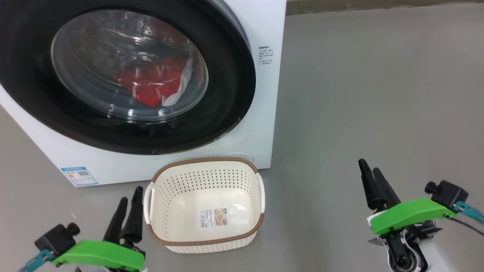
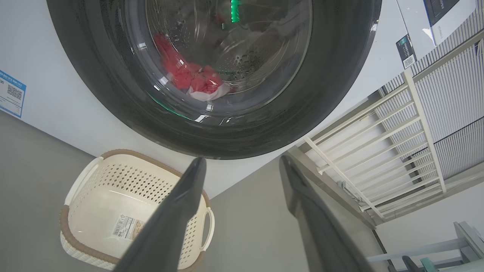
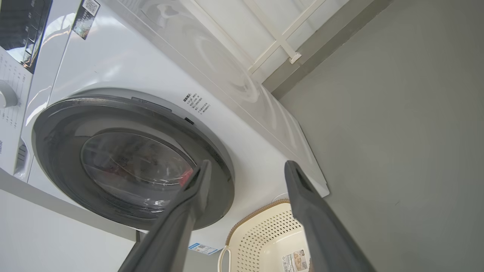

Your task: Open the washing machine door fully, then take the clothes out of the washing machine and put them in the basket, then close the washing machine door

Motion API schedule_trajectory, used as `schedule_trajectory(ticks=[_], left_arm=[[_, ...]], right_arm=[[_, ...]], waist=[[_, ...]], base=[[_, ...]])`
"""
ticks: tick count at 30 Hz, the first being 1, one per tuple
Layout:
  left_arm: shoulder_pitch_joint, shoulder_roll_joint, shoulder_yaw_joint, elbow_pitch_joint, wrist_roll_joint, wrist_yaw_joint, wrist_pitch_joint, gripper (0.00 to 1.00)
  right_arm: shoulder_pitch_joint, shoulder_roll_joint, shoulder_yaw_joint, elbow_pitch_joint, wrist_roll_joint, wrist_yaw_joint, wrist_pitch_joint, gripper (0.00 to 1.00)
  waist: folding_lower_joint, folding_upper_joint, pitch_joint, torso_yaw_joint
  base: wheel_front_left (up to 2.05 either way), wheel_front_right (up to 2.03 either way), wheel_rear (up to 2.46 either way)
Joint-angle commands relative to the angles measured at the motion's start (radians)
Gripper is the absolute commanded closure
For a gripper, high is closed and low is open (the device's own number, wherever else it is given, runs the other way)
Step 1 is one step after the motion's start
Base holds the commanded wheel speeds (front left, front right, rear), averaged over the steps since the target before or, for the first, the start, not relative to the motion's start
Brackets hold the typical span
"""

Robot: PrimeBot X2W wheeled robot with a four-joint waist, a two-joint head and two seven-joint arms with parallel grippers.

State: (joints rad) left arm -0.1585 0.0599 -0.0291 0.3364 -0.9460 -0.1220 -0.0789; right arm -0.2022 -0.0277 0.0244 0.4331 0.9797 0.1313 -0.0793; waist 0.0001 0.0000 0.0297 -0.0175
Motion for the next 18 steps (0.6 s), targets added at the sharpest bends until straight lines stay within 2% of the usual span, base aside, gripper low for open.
schedule_trajectory(ticks=[1, 18], left_arm=[[-0.056, 0.016, 0.023, -0.026, 0.035, 0.005, -0.014, 0.00], [-0.093, 0.003, 0.043, -0.014, 0.272, 0.014, -0.064, 0.00]], right_arm=[[-0.060, -0.010, 0.014, -0.025, -0.039, 0.000, -0.013, 0.00], [-0.117, -0.014, 0.018, -0.034, -0.319, 0.000, -0.063, 0.00]], waist=[[-0.0001, 0.0000, 0.001, -0.001], [-0.0001, 0.0000, 0.009, -0.004]], base=[[0.00, 0.00, 0.00], [0.00, 0.00, 0.00]])
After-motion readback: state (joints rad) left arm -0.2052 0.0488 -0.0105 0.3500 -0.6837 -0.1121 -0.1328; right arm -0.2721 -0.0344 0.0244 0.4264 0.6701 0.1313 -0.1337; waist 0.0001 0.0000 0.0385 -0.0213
